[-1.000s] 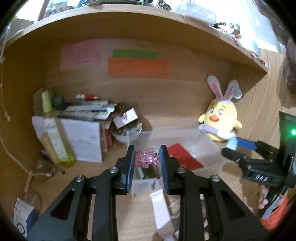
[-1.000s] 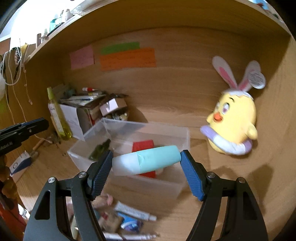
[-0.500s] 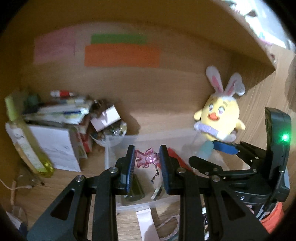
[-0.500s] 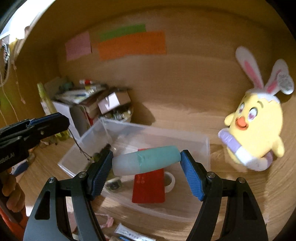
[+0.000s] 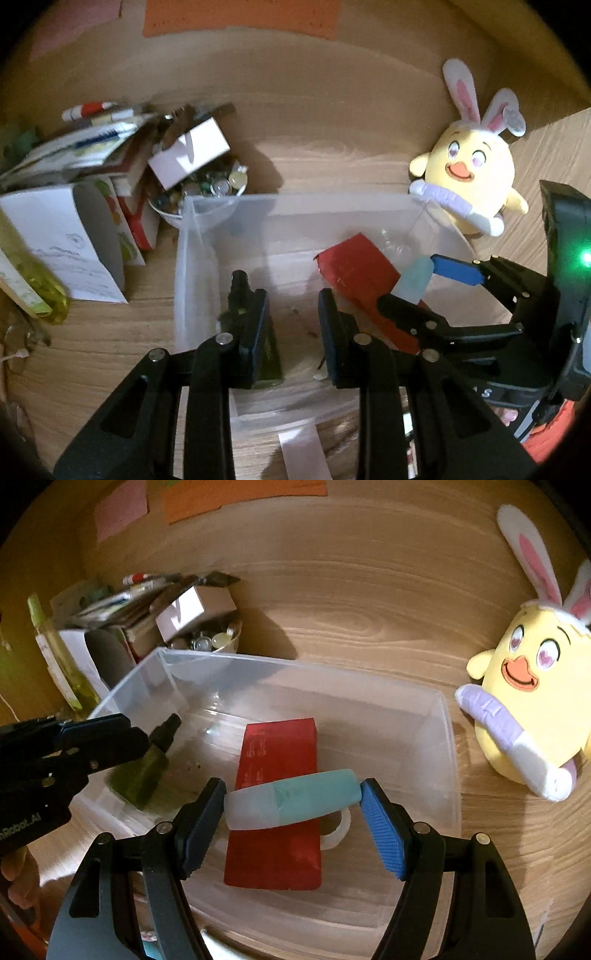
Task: Organize objects
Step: 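Place the pink charm and mint-green tube into the clear box and release, then grasp the purple-capped makeup spray with the right gripper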
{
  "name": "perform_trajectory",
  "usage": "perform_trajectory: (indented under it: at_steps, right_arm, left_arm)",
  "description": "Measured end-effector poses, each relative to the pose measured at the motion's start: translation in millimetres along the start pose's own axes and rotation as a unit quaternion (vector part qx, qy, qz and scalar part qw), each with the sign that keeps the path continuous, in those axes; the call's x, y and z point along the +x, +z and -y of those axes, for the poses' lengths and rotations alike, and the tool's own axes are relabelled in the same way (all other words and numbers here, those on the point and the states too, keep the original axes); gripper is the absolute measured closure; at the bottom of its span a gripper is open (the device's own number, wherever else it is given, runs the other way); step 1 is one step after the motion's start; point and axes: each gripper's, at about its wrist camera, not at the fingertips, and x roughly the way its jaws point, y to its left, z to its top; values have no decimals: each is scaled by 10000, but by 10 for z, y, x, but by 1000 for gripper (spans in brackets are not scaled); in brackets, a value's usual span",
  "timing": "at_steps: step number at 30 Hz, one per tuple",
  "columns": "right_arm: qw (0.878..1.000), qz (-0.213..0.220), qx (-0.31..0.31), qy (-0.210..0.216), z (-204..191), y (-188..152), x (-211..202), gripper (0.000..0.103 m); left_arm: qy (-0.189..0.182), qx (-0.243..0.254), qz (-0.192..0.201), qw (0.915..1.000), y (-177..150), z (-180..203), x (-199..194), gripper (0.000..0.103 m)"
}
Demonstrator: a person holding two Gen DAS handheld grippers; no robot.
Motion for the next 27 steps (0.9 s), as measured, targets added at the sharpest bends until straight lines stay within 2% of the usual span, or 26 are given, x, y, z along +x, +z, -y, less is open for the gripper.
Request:
perform_trajectory:
  at_steps: [3,5,9,11,14,19,27]
  right_arm:
    - [10000,-10,-70,-29,-35,-9,-6,31]
    - [9999,-13,-97,-49,-41,-12,-24,27]
    - [9998,102,-146,-93,-33,-51,-168,21]
    - [9996,173,-195,-147,-45,-77,-246,20]
    - [9993,269,-247,-124,-54,-164,-435,18]
    - [9986,431,-299,-44,-105,-373,-734,13]
    - [9986,500,-159,69,-150,-855,-1044,8]
  left_arm:
    - [-26,-14,-73,10000,-8,-2,17,60]
    - [-25,-22,-14,10000,-10,-2,-21,45]
    - [43,-4,246,9997,-10,5,-198,33]
    - [59,-3,382,9993,-31,3,-316,22]
    - [169,49,552,9983,-92,-10,-469,13]
    - [378,216,659,9969,-333,-17,-701,8]
    - [587,453,248,9969,-891,-14,-742,8]
